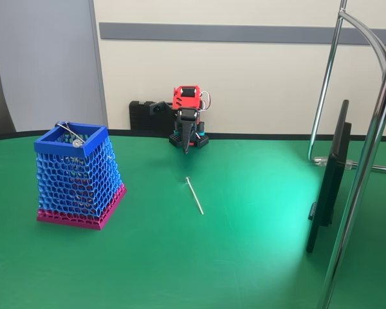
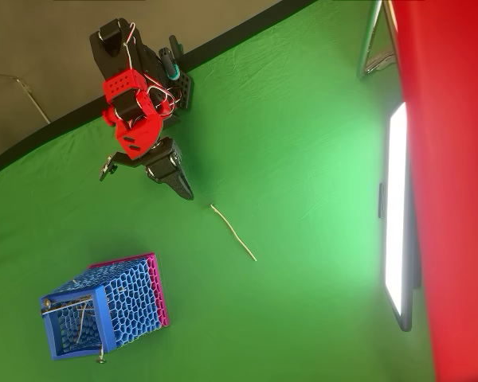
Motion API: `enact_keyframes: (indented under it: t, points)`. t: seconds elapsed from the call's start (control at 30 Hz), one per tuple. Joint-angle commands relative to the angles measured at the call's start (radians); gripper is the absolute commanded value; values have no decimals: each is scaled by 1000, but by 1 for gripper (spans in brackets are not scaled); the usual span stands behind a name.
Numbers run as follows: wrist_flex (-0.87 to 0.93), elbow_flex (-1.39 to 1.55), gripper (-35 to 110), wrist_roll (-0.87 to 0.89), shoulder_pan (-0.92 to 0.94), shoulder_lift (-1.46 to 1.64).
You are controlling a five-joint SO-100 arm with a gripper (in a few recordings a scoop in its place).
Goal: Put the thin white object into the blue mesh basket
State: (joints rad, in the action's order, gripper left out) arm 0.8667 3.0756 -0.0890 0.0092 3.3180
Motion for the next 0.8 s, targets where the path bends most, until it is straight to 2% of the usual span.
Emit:
enact_keyframes:
  t: [0.0,0.33,0.47,0.63,0.77]
  points:
    - [2,8,1,-8,-6,8]
    - [2,8,1,-3,-6,8]
    - [2,8,11,-5,-6,8]
    - [2,8,1,-6,-6,8]
    - [2,8,1,-5,-6,8]
